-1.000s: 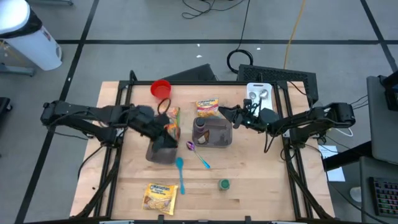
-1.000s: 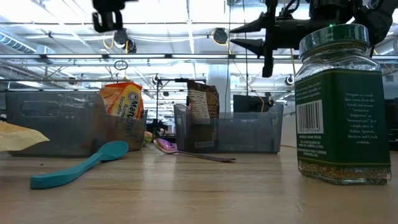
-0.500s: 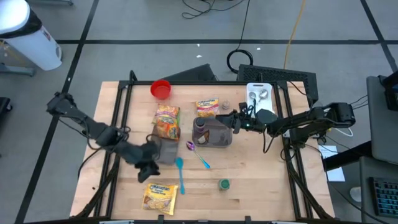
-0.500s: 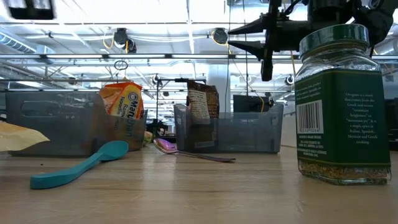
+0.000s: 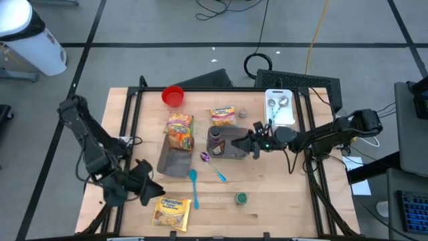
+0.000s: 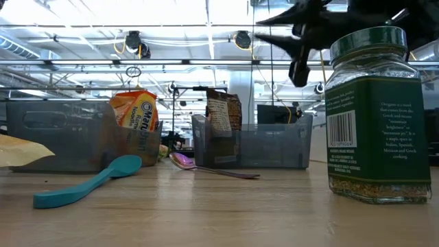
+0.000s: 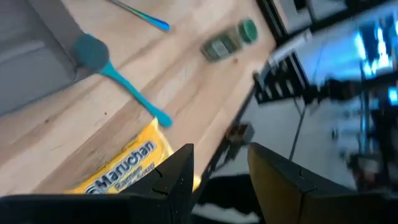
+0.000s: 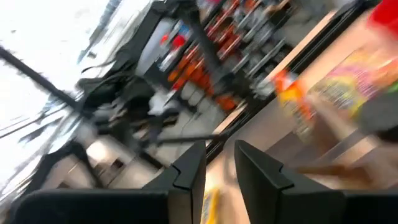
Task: Pick & Place Food Item
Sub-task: Put the yellow noodle pack into the left black bin
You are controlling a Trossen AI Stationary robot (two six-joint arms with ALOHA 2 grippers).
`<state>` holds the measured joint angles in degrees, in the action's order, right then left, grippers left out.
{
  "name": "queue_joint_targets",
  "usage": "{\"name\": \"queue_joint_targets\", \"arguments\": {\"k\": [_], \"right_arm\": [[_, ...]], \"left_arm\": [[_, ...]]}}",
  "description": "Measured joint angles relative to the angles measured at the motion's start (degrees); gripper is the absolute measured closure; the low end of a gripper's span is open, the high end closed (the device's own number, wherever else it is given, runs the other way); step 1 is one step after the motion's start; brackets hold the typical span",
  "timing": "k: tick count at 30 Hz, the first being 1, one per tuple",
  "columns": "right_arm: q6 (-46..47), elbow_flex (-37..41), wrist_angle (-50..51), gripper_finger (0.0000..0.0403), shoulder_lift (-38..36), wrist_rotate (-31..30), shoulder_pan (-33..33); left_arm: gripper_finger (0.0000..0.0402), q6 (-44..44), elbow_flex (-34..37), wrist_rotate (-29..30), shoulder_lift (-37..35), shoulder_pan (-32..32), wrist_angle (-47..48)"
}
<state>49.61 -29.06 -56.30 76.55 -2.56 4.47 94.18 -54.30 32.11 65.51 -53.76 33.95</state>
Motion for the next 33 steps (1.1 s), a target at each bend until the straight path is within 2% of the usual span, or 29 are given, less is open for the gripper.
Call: {"name": "queue_joint_targets", "arguments": {"k": [2,4,8,14,18,22,28,33], "right_arm": [[0.11,0.0,0.03,0.0325,0.0,4.16,1.37],[0.03,0.0,0.05,0.0325,0.0,7.07,3.13],[-1.78,0.0,0.03,0.0325,0.0,7.08,7.5],[-1.1,0.0,0.01,0.0325,-0.02,7.14,13.0],[-2.79,0.0,0.01,0.0325,-0.02,6.76,15.95],[-2.8,0.0,-0.33,0.0325,-0.02,3.43,17.11],[-2.76,0.0,-1.28,0.0325,-0.02,2.62,17.22],[-2.3,0.0,-1.27,0.0325,-0.02,2.44,15.06]], "left_arm": [[0.0245,3.97,0.0,0.35,2.36,-0.48,-0.41],[0.0245,7.87,0.0,-2.72,5.24,-0.81,-1.75],[0.0245,14.11,0.02,-8.63,11.52,-1.65,-5.7],[0.0245,21.7,0.04,-8.58,16.63,-3.88,-9.19],[0.0245,27.81,0.04,-9.9,16.88,-6.15,-5.08],[0.0245,36.66,0.04,-10.67,16.57,-9.47,2.52],[0.0245,37.55,1.17,-12.25,13.97,-9.75,7.43],[0.0245,36.11,5.84,-11.1,10.25,-10.07,5.51]]}}
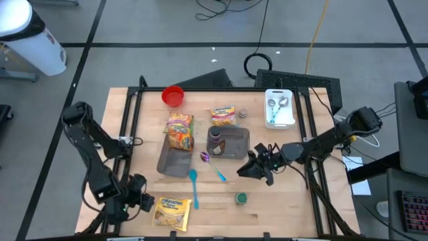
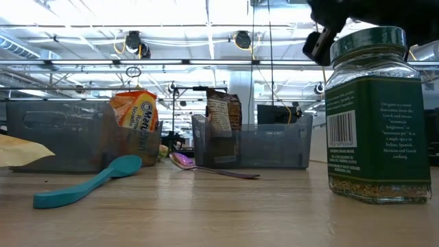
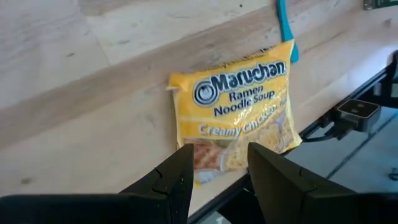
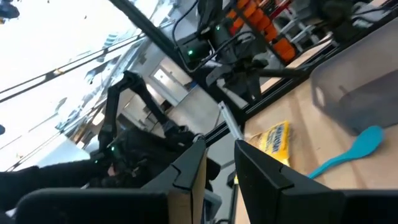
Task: Pick & Place Food Item
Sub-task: Put the yellow noodle pack into the left black bin
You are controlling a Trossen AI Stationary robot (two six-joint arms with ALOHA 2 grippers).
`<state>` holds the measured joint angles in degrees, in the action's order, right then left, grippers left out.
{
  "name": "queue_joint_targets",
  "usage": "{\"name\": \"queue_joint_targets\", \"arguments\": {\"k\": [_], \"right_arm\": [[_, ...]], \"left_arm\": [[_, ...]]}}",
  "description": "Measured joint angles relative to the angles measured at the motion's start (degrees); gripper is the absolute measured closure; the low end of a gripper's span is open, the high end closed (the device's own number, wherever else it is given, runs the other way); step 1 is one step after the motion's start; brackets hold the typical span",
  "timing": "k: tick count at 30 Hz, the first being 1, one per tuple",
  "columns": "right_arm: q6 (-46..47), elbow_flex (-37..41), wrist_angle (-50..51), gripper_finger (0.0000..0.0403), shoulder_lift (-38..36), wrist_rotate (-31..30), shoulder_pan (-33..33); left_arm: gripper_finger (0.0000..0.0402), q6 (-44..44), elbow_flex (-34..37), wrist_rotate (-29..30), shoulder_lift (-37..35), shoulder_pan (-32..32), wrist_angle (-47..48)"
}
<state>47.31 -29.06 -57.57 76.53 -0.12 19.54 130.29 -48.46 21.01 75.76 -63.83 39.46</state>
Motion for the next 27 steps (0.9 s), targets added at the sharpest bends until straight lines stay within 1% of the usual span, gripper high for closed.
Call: {"name": "queue_joint_targets", "arguments": {"k": [3,9,15,18,21,27], "right_arm": [[1.11,0.0,-0.03,0.0325,0.0,-0.02,-1.98],[4.61,0.0,-1.27,0.0325,0.0,-0.07,-5.89],[6.35,0.0,-2.44,0.0325,-0.02,-0.28,-8.37],[6.67,0.0,-2.49,0.0325,-0.02,-2.38,-8.73],[6.56,0.0,-2.61,0.0325,-0.02,-4.55,-8.73],[5.68,0.0,-2.58,0.0325,-0.02,-6.03,-8.73]], "left_arm": [[0.0245,-1.64,5.23,0.09,-2.48,-0.62,-5.6],[0.0245,-5.67,16.87,0.09,-7.61,-1.59,-20.88],[0.0245,-8.1,25.6,0.05,-9.73,-1.71,-32.36],[0.0245,-8.29,28.75,0.05,-9.74,-1.71,-37.22],[0.0245,-8.4,30.94,0.0,-9.72,-1.33,-40.08],[0.0245,-10.7,31.75,-0.17,-9.7,0.42,-41.05]]}}
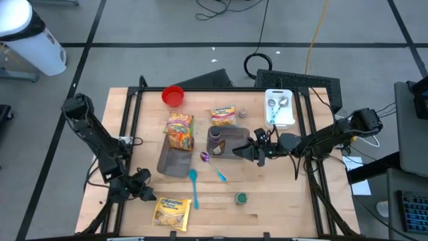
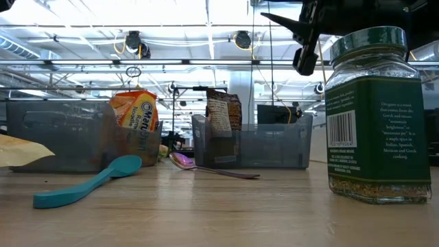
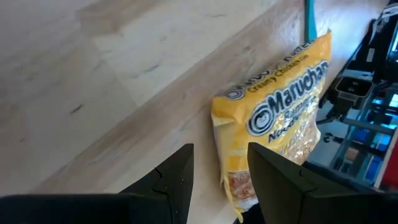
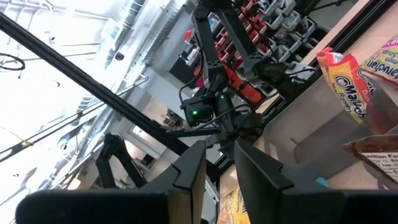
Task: Pick & Place Food Item
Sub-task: Put the yellow noodle pack into the left black bin
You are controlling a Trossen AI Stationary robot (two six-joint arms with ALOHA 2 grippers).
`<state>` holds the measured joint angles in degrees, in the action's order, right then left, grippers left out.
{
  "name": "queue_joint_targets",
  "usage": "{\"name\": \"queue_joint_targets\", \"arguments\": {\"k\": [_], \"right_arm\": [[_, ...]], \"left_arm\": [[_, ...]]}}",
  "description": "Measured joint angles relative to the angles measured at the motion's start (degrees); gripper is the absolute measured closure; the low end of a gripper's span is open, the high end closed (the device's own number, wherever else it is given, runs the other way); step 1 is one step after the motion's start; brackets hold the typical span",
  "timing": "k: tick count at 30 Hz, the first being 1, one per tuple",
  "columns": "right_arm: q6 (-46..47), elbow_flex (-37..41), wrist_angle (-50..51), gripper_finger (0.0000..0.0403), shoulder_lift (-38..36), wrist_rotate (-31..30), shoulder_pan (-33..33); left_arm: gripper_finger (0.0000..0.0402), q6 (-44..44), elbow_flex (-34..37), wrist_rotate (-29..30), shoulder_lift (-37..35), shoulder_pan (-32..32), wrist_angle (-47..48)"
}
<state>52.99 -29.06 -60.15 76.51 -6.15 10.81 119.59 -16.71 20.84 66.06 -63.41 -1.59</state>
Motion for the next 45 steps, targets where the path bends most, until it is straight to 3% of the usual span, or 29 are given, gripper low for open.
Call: {"name": "queue_joint_targets", "arguments": {"k": [9,19,26,33,40,45], "right_arm": [[-1.6,0.0,-0.01,0.0325,0.0,0.0,-0.31],[-1.61,0.0,-0.01,0.0325,0.0,0.29,-0.13],[-1.61,0.0,-0.01,0.0325,0.0,0.39,-0.13],[-1.61,0.0,0.01,0.0325,0.0,0.41,-0.11],[-1.64,0.0,0.19,0.0325,0.0,0.43,-0.11],[-1.85,0.0,0.34,0.0325,0.0,0.43,-0.11]], "left_arm": [[0.0245,-4.44,0.0,-5.64,1.81,3.88,-3.21],[0.0245,-5.4,-0.02,-5.99,8.68,5.52,-12.52],[0.0245,-4.66,-1.67,-8.41,13.48,6.02,-13.58],[0.0245,-4.99,-1.65,-8.4,13.89,6.02,-14.78],[0.0245,-6.59,-1.6,-13.82,13.81,6.02,-16.52],[0.0245,-6.54,-1.6,-14.55,13.81,6.02,-16.43]]}}
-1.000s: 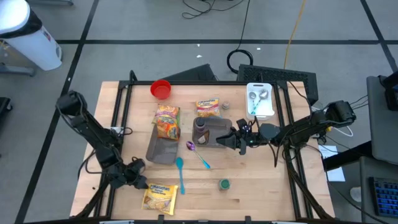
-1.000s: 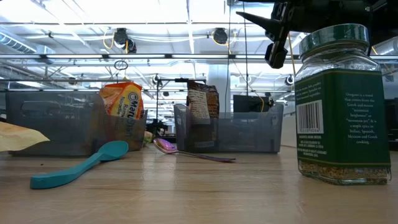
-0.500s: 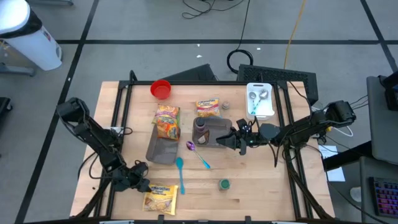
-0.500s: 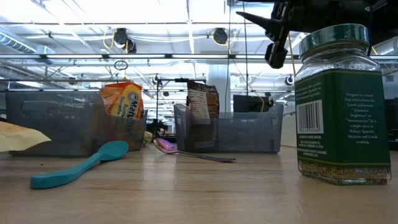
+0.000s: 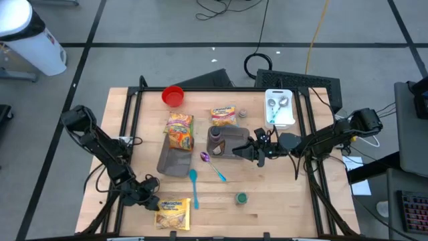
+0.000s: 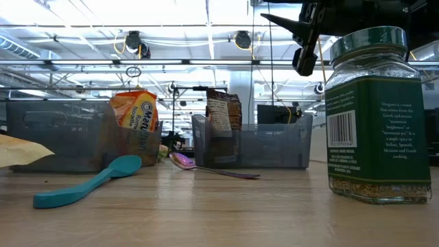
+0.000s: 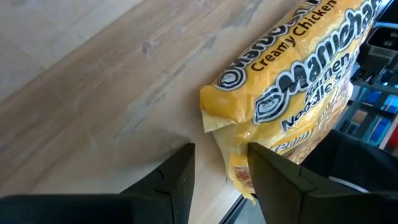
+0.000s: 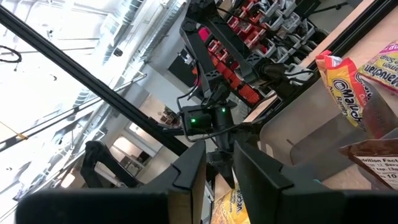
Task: Pick & Place Food Item
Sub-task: Put the yellow noodle pack into the left black bin
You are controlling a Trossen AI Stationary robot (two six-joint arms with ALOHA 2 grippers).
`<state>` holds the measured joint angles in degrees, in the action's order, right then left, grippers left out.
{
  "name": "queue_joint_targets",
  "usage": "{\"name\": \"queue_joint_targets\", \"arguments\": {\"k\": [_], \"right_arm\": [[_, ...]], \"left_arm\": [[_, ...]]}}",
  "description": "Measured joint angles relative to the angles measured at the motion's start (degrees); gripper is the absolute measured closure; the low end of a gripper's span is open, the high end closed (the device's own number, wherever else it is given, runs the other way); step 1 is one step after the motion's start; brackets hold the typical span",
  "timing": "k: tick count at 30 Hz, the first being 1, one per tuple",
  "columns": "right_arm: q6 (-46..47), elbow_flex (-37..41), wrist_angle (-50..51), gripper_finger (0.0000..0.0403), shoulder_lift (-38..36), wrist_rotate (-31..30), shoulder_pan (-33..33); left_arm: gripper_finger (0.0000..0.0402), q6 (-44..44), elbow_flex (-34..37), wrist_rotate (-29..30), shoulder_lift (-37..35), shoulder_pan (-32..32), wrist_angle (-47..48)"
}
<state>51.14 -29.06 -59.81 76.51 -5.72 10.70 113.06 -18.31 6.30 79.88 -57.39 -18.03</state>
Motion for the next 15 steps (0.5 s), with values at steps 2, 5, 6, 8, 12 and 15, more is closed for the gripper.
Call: {"name": "queue_joint_targets", "arguments": {"k": [2,5,6,8,12,15], "right_arm": [[0.0,0.0,0.0,0.0325,0.0,0.0,0.0],[0.0,0.0,0.07,0.0325,0.0,0.0,0.0],[-0.01,0.0,0.07,0.0325,0.0,0.0,0.0],[-0.34,0.0,0.07,0.0325,0.0,0.0,0.0],[-0.85,0.0,0.09,0.0325,0.0,0.0,0.02],[-0.85,0.0,0.09,0.0325,0.0,0.0,0.02]], "left_arm": [[0.0245,0.02,0.0,-0.01,0.0,0.0,0.1],[0.0245,0.36,0.0,-0.01,-0.02,0.0,0.37],[0.0245,0.92,0.0,-0.01,-0.05,0.0,0.64],[0.0245,2.23,-0.02,0.08,-0.09,-0.01,1.35],[0.0245,2.6,-0.02,0.73,-0.11,0.0,1.69],[0.0253,2.64,-0.02,0.71,-0.09,0.26,1.78]]}}
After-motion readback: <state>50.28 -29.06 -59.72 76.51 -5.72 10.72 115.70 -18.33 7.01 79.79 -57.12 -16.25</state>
